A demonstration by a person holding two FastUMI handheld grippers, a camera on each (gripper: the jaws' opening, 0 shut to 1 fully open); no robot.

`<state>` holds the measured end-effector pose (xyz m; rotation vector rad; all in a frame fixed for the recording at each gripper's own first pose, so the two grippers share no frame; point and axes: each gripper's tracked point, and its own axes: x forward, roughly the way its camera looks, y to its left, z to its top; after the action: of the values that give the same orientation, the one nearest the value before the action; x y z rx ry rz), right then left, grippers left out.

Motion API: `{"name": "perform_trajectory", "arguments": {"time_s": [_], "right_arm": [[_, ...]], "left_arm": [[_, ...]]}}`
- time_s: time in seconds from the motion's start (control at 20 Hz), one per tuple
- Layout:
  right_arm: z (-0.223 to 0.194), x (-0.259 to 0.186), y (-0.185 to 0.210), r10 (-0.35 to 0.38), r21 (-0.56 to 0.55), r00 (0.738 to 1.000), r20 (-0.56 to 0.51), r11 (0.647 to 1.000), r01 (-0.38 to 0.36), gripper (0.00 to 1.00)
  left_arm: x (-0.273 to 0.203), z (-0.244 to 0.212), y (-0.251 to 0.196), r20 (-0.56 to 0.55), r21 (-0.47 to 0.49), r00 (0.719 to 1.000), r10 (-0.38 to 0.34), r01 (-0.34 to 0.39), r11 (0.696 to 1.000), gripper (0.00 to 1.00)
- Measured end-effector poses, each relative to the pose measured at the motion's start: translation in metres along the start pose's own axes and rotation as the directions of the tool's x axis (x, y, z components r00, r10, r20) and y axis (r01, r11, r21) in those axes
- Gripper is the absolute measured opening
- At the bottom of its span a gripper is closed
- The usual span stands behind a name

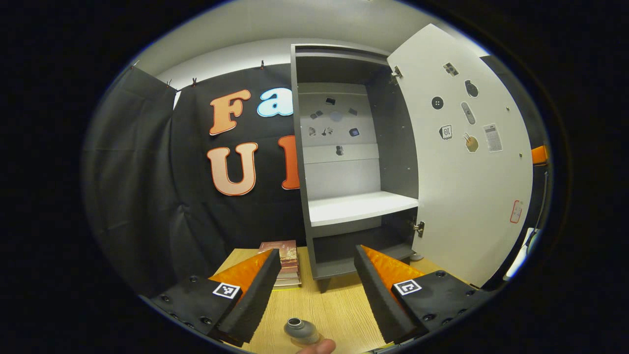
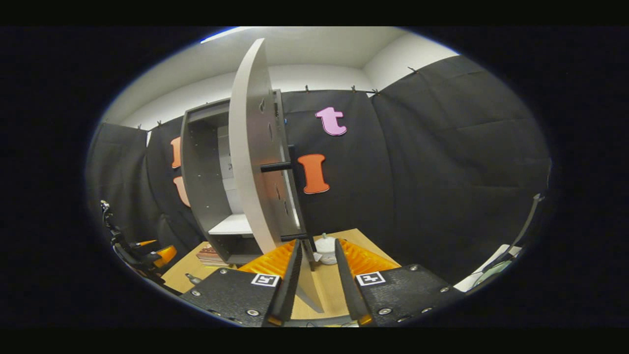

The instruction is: Open the cabinet door with the right hand, grasp the bottle in the cabinet with the left hand and place it on the coaster, then close the cabinet door with the right hand.

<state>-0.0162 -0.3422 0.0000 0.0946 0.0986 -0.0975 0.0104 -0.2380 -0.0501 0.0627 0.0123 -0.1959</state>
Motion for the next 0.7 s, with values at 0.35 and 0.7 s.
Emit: {"name": "perform_trajectory", "arguments": {"time_s": [0.35,0.7], "right_arm": [[-0.004,-0.002,0.025,0.034,-0.011,0.999,0.006,0.999,-0.034,0.37],[-0.013,0.000,0.087,0.179,0.000,0.984,-0.008,0.984,-0.179,0.42]], "left_arm": [[-0.001,0.001,0.003,-0.005,0.005,1.000,-0.001,0.001,1.000,0.98],[-0.002,-0.005,0.012,-0.018,0.013,1.000,0.009,-0.009,1.000,0.98]]}}
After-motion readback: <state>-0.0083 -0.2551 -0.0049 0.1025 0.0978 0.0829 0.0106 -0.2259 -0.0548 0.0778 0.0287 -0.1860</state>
